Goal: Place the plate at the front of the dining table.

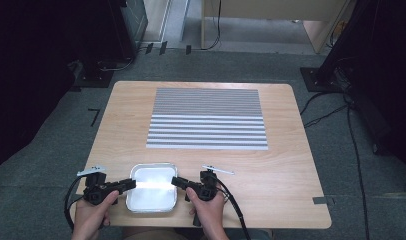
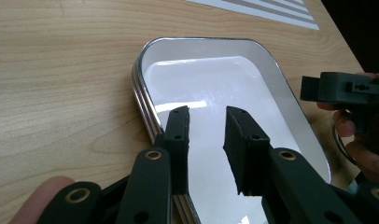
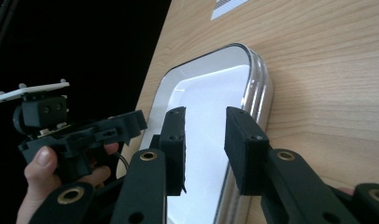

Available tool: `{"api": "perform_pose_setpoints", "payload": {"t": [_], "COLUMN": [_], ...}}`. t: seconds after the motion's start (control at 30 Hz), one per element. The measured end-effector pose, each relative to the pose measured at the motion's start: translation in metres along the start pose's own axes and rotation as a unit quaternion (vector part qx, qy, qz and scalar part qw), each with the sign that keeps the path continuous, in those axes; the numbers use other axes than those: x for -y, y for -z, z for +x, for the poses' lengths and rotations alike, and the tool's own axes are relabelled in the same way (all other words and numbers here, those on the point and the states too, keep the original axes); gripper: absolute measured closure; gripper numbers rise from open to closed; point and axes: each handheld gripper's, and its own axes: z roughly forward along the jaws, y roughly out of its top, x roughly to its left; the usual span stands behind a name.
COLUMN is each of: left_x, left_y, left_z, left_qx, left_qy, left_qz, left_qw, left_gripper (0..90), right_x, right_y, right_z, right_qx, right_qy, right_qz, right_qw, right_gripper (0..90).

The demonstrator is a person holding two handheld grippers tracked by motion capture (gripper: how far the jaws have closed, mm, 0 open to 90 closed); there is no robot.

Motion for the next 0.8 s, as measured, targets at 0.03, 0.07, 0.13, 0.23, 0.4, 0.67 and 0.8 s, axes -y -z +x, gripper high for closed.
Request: {"api": "perform_pose_setpoints", "payload": {"t": [0.03,0.07,0.13,0.23,0.4,0.67,0.8], "left_x": [0.0,0.0,0.0,-0.001,-0.001,0.0,0.0], "left_y": [0.0,0.002,0.003,0.008,0.01,0.007,0.006], "left_z": [0.0,0.001,0.001,0.006,0.011,0.018,0.018], "left_qx": [0.0,-0.001,-0.001,-0.002,0.006,0.036,0.042], "left_qy": [0.0,0.004,0.005,0.014,0.027,0.051,0.054], "left_qz": [0.0,-0.006,-0.009,-0.019,-0.02,-0.01,-0.008], "left_qw": [1.0,1.0,1.0,0.9997,0.9994,0.998,0.9976], "left_gripper": [69.8,69.5,69.3,69.3,66.3,66.6,66.4], "right_x": [0.0,0.0,0.0,0.001,0.002,0.002,0.002], "right_y": [0.0,0.0,0.0,-0.001,-0.001,-0.001,-0.002], "right_z": [0.0,-0.001,-0.001,-0.005,-0.005,-0.005,-0.005], "right_qx": [0.0,0.013,0.016,0.024,0.012,0.007,0.008], "right_qy": [0.0,0.004,0.004,0.004,-0.005,-0.009,-0.009], "right_qz": [0.0,-0.007,-0.007,-0.006,-0.002,-0.001,0.001], "right_qw": [1.0,0.9999,0.9998,0.9997,0.9999,0.9999,0.9999], "right_gripper": [69.9,69.4,69.1,68.9,68.8,68.5,68.5]}}
